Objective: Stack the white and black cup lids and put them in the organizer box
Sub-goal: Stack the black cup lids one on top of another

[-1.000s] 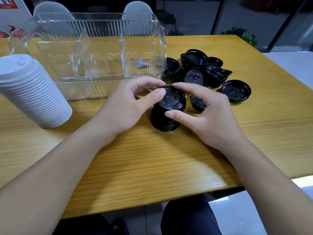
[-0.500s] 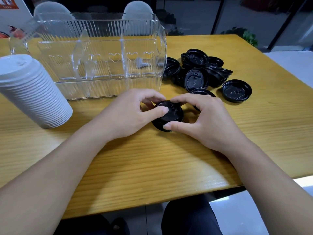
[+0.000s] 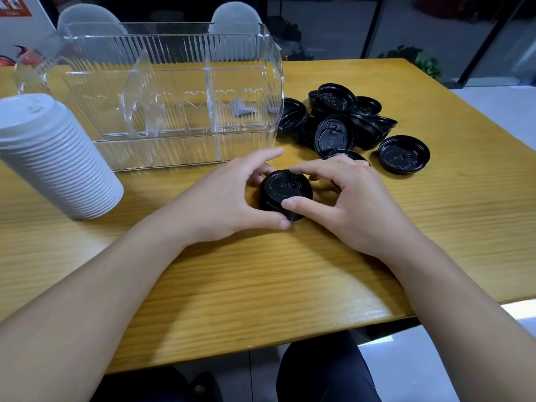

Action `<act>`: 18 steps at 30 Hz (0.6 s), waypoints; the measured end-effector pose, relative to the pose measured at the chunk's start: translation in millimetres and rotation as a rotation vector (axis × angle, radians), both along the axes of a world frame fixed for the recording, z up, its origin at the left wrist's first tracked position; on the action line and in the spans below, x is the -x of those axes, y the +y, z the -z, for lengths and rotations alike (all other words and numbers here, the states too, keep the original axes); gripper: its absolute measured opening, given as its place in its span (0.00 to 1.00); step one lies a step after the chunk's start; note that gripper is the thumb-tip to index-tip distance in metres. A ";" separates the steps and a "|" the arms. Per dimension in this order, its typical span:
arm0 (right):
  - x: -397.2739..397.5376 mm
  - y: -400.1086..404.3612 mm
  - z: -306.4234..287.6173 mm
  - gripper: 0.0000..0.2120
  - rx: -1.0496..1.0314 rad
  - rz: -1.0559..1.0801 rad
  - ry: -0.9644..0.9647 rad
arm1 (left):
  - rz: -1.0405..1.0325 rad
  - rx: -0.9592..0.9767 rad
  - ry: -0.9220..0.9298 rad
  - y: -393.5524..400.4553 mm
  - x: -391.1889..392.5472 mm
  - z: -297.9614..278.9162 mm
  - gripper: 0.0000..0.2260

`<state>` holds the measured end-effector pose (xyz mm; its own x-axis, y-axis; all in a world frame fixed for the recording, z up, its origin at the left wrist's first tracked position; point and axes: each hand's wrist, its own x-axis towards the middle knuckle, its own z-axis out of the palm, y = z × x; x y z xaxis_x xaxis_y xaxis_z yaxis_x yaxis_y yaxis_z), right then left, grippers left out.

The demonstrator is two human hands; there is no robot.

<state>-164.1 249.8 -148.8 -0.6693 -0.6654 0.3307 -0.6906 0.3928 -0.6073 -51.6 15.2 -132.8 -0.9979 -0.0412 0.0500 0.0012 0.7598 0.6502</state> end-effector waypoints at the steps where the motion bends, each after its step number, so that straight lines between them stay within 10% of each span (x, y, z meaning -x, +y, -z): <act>1: -1.1 -0.7 0.2 0.28 -0.008 0.013 0.016 | -0.015 0.013 0.008 2.3 0.3 0.9 0.53; 18: -12.4 -7.4 -5.9 0.38 -0.008 0.011 0.067 | -0.043 0.056 -0.026 11.5 -0.2 -1.3 0.56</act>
<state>-151.7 242.4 -143.0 -0.6529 -0.6610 0.3698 -0.7253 0.4050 -0.5568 -51.4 26.8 -131.5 -0.9963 -0.0818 0.0271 -0.0487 0.7941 0.6058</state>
